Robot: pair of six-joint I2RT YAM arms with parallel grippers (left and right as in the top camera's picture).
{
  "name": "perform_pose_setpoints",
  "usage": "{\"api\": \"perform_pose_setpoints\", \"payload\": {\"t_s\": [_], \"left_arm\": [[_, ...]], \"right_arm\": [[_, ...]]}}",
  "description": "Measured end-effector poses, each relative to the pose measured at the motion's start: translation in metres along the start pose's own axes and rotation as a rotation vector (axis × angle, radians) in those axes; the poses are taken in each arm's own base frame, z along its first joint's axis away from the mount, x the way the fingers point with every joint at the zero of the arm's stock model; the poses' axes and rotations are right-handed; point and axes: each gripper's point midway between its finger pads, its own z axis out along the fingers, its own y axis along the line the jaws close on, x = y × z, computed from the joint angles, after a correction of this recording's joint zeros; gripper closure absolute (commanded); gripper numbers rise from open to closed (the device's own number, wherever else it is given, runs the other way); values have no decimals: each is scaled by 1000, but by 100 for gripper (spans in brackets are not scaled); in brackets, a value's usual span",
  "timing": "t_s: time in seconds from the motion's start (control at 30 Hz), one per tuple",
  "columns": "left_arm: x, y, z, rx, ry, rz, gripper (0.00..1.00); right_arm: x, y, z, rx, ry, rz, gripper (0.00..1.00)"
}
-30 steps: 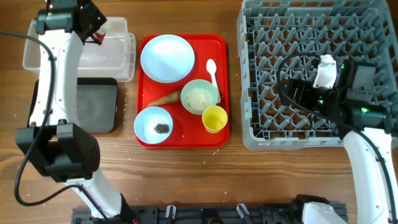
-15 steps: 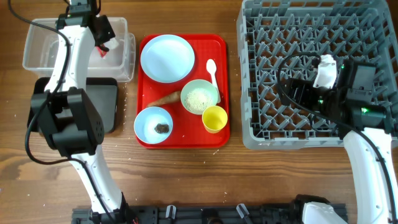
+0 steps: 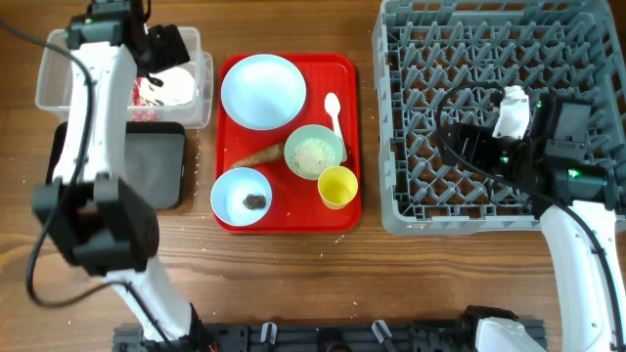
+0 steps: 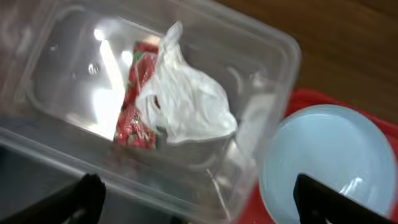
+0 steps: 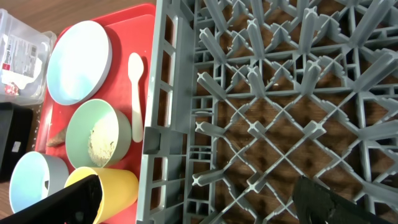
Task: Sort waste into correct bins and load items into the dishwasher rack
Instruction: 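Reach the left gripper to the light blue bowl and grasp its rim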
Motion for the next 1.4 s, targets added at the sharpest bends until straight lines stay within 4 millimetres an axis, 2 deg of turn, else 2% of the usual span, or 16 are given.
{"api": "perform_pose_setpoints", "payload": {"t_s": [0.03,0.07,0.17,0.23,0.33,0.53,0.83,0.93,1.03,1.13,1.23,1.3,1.4], "left_arm": [[13,-9,-23,38,33,18,5],[22,-19,-37,70,53,35,6],[71,-37,-47,104,230,91,6],[89,-44,-52,110,291,119,5],[103,-50,-60,113,337,141,5],[124,-54,-111,172,354,157,6],[152,-98,-125,225,371,299,4],[166,-109,-123,232,389,350,4],[193,-114,-105,220,447,400,6],[207,-123,-89,229,450,434,9],[224,-129,-72,233,464,464,18],[244,-121,-60,209,514,483,22],[255,-116,-49,195,539,486,33]], "right_arm": [[0,0,0,0,0,0,0],[0,0,0,0,-1,0,0],[0,0,0,0,0,0,0],[0,0,0,0,1,0,0],[0,0,0,0,1,0,0],[0,0,0,0,1,0,0],[0,0,0,0,1,1,0],[0,0,0,0,1,0,0],[0,0,0,1,2,1,0],[0,0,0,1,2,1,0],[0,0,0,0,1,1,0],[0,0,0,0,2,1,0],[0,0,0,0,2,1,0]]}}
